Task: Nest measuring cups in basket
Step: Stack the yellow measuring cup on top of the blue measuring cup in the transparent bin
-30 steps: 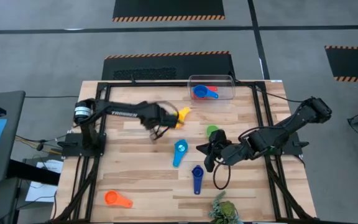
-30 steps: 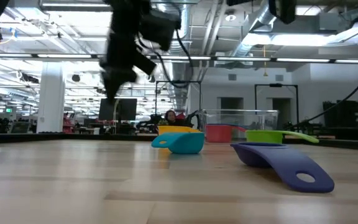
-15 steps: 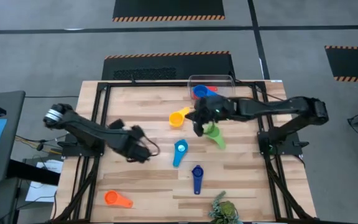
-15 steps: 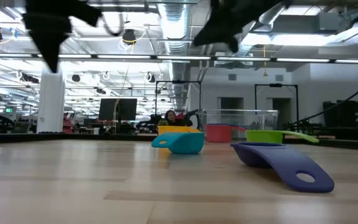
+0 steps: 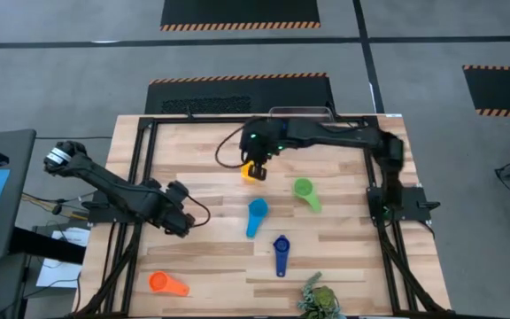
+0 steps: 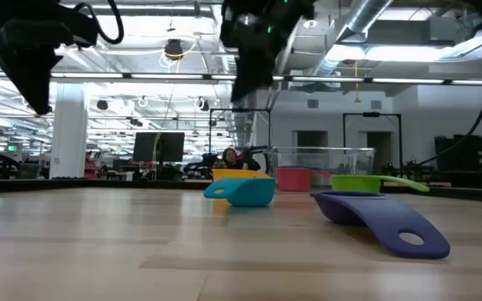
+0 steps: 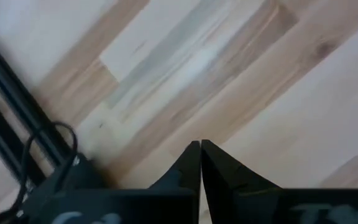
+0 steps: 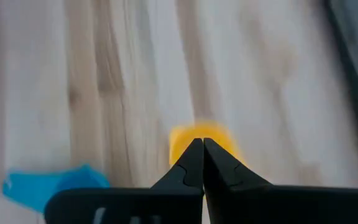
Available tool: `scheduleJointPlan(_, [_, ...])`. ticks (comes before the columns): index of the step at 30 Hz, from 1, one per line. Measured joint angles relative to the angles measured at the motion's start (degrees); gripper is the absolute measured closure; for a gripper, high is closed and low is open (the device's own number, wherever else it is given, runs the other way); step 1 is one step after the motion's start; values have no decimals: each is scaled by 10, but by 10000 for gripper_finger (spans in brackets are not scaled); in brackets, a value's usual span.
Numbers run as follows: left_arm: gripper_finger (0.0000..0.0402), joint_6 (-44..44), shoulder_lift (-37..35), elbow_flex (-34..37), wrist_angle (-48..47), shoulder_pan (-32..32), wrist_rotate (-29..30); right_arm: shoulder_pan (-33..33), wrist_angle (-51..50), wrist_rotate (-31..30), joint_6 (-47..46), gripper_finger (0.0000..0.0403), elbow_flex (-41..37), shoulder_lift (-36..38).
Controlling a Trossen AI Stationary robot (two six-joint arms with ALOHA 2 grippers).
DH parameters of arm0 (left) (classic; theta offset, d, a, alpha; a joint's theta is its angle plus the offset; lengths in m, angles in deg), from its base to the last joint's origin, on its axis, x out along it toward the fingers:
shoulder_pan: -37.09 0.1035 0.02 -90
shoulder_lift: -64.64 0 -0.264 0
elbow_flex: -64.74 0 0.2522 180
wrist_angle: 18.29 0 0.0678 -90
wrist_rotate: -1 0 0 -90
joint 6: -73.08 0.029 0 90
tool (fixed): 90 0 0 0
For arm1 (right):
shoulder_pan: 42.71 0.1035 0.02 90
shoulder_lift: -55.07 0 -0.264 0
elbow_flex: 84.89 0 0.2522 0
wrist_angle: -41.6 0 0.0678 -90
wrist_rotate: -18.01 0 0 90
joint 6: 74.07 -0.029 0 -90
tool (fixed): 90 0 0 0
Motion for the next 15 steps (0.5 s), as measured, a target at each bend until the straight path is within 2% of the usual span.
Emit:
scheduleJointPlan(4, [401, 1, 2, 0, 5, 0, 25, 0, -29, 21, 3, 379, 33, -66])
scheduleJointPlan(8, [401, 2, 2, 0, 18, 0, 31, 8, -30, 89, 18, 370, 43, -106])
scheduleJointPlan(15, [401, 4, 2, 0, 26, 0, 32, 25, -8, 96, 88, 338, 43, -118])
